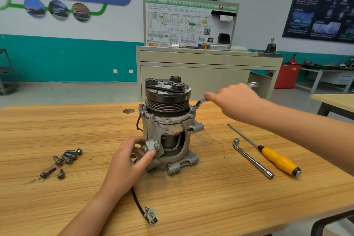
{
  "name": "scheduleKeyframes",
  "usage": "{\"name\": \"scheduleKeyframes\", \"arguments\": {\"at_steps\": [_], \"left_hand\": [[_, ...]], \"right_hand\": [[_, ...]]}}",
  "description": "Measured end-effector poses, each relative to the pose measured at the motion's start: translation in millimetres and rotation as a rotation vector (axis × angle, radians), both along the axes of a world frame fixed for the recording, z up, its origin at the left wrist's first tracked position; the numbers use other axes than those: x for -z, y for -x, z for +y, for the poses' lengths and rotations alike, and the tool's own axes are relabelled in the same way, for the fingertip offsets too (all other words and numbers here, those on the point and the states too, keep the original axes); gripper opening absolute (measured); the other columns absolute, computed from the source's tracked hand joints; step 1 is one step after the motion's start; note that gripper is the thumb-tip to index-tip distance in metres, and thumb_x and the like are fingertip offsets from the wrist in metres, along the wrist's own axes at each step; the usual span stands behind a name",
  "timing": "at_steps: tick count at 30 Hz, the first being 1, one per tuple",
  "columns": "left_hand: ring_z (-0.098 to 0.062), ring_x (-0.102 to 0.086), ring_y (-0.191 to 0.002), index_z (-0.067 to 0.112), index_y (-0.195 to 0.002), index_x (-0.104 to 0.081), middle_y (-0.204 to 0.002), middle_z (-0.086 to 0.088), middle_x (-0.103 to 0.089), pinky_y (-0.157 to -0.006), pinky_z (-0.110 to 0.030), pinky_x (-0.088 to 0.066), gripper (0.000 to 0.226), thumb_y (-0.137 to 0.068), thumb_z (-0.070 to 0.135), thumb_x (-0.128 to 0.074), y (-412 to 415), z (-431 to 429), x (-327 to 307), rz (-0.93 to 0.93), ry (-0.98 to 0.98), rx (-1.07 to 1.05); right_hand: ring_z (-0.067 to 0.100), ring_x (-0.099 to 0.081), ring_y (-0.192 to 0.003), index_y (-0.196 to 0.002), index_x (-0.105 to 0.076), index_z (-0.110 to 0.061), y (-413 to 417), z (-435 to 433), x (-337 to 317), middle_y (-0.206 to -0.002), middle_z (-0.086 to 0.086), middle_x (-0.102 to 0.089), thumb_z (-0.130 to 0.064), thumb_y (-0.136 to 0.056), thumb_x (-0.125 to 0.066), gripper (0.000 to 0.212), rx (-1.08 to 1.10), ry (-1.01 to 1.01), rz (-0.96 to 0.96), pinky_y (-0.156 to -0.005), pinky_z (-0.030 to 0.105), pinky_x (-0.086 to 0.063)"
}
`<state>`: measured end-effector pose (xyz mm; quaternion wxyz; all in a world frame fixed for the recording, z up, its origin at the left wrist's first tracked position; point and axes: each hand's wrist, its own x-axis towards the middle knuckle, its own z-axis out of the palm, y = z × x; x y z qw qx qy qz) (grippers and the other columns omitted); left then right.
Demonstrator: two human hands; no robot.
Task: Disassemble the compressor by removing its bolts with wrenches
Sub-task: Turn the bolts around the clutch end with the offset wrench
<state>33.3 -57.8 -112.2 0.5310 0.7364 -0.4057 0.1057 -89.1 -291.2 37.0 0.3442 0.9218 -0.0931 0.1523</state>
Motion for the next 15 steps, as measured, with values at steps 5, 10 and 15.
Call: {"name": "scheduleKeyframes", "arguments": {"at_steps": [5, 10, 15], "left_hand": [[0.001, -0.059, -0.082, 0.033, -0.097, -0.055, -0.097, 0.01, -0.059, -0.07, -0.011, -0.045, 0.031, -0.079, 0.014, -0.072, -0.6, -0.2, -0.4, -0.034, 0.0, 0.002], [0.0, -0.06, -0.08, 0.037, -0.096, -0.052, -0.097, 0.01, -0.059, -0.069, -0.007, -0.043, 0.035, -0.079, 0.013, -0.071, 1.6, 0.7, -0.9, -0.026, 0.007, 0.0], [0.002, -0.059, -0.081, 0.031, -0.098, -0.055, -0.098, 0.009, -0.059, -0.07, -0.007, -0.043, 0.031, -0.079, 0.014, -0.072, -0.6, 0.7, 1.0, -0.018, 0.009, 0.001]], "right_hand": [[0.029, -0.067, -0.072, -0.09, -0.066, 0.004, -42.5, 1.4, 23.0, -0.085, 0.017, -0.07, 0.021, -0.068, -0.057, 0.029, -0.338, -0.217, -0.308, -0.077, 0.04, -0.054], [0.03, -0.064, -0.066, -0.104, -0.065, 0.001, -42.9, 3.2, 34.1, -0.079, 0.017, -0.069, 0.009, -0.078, -0.059, 0.028, -0.333, -0.522, -0.485, -0.054, 0.033, -0.048], [0.017, -0.047, -0.053, -0.131, -0.04, -0.009, -3.2, 1.9, 22.0, -0.062, -0.001, -0.049, -0.019, -0.099, -0.037, 0.034, -0.176, -0.692, -0.595, -0.046, 0.028, -0.032]]}}
